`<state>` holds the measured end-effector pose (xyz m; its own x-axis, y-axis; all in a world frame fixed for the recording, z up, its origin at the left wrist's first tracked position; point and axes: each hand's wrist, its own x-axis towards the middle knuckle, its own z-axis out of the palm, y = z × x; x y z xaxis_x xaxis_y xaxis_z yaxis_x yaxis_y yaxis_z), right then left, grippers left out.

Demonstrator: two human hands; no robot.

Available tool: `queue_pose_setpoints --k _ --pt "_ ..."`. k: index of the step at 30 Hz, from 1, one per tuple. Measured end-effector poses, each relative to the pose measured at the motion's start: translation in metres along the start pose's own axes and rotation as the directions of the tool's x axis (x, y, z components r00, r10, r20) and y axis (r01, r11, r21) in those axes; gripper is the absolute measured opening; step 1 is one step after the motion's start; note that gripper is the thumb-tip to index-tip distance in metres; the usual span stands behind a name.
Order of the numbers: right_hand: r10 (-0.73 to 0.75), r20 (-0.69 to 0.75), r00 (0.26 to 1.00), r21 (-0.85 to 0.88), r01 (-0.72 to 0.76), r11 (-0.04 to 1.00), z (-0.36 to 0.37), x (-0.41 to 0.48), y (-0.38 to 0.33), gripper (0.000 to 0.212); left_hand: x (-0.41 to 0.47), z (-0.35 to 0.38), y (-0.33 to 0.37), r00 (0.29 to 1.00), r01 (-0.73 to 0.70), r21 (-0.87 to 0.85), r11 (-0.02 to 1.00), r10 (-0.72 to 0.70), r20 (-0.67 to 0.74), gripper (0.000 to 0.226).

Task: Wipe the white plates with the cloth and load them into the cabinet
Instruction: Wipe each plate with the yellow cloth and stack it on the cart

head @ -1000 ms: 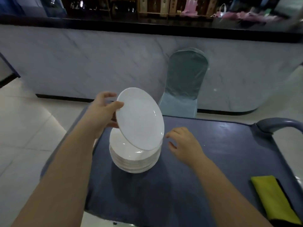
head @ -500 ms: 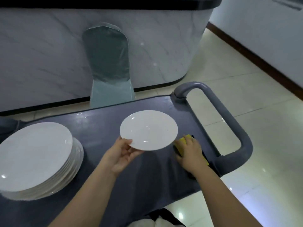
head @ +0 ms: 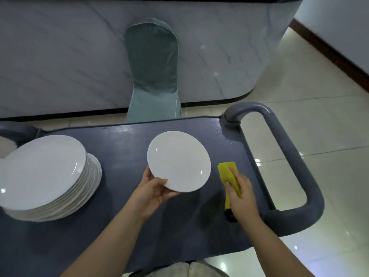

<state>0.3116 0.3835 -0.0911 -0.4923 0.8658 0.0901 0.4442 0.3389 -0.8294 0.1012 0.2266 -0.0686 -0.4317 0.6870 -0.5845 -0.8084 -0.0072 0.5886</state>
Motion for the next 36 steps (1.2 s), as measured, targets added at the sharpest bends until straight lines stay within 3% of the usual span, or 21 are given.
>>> queue_pose_setpoints --k 2,3,6,9,14,15,17,19,20,25,29,31,33,36 --pt "-0.250 0.109 0.962 0.026 0.249 0.968 0.012 0.001 -0.039 0.055 -0.008 0.000 0.002 0.998 -0.033 0.025 0.999 0.032 0.051 0.061" --pt "-0.365 0.200 0.909 -0.008 0.374 0.927 0.024 0.002 -0.059 0.056 -0.013 0.001 0.003 0.995 -0.047 0.030 0.998 0.045 0.086 0.060" --pt "-0.526 0.419 0.740 -0.155 0.629 0.762 0.063 0.016 -0.111 0.049 -0.029 0.003 0.007 0.975 -0.121 0.068 0.990 0.106 0.193 0.059" --pt "-0.506 0.453 0.734 -0.220 0.642 0.734 0.079 0.061 -0.145 0.050 -0.043 0.002 0.016 0.973 -0.197 0.054 0.979 0.188 0.138 0.056" --pt "-0.393 0.362 0.845 -0.448 0.528 0.721 0.052 0.100 -0.122 0.051 -0.054 0.009 0.028 0.953 -0.304 -0.060 0.951 0.303 -0.028 0.055" --pt "-0.415 0.372 0.830 -0.405 0.548 0.732 0.047 0.085 -0.117 0.051 -0.055 0.010 0.031 0.946 -0.325 -0.083 0.942 0.321 -0.053 0.055" --pt "-0.519 0.455 0.723 -0.213 0.655 0.725 0.046 0.044 -0.118 0.051 -0.057 0.011 0.034 0.939 -0.344 -0.084 0.935 0.340 -0.062 0.056" --pt "-0.619 0.511 0.597 -0.107 0.758 0.643 0.056 0.028 -0.134 0.048 -0.061 0.011 0.032 0.943 -0.332 -0.058 0.942 0.332 -0.010 0.057" --pt "-0.642 0.508 0.574 -0.090 0.777 0.623 0.064 0.032 -0.147 0.047 -0.063 0.010 0.030 0.946 -0.321 -0.050 0.946 0.322 0.020 0.058" --pt "-0.612 0.473 0.634 -0.144 0.741 0.656 0.078 0.089 -0.185 0.047 -0.075 0.010 0.022 0.949 -0.311 -0.048 0.949 0.313 0.025 0.057" --pt "-0.528 0.378 0.760 -0.359 0.647 0.673 0.063 0.100 -0.156 0.051 -0.077 0.010 0.030 0.931 -0.364 -0.059 0.929 0.361 -0.053 0.050" --pt "-0.484 0.376 0.790 -0.363 0.606 0.708 0.059 0.074 -0.136 0.055 -0.076 0.011 0.032 0.922 -0.383 -0.058 0.922 0.378 -0.080 0.055" --pt "-0.508 0.430 0.746 -0.244 0.638 0.731 0.059 0.039 -0.130 0.056 -0.075 0.013 0.031 0.928 -0.371 -0.064 0.926 0.367 -0.071 0.060" --pt "-0.620 0.499 0.605 -0.088 0.747 0.658 0.063 0.029 -0.148 0.051 -0.073 0.019 0.024 0.944 -0.327 -0.010 0.945 0.327 0.043 0.057"
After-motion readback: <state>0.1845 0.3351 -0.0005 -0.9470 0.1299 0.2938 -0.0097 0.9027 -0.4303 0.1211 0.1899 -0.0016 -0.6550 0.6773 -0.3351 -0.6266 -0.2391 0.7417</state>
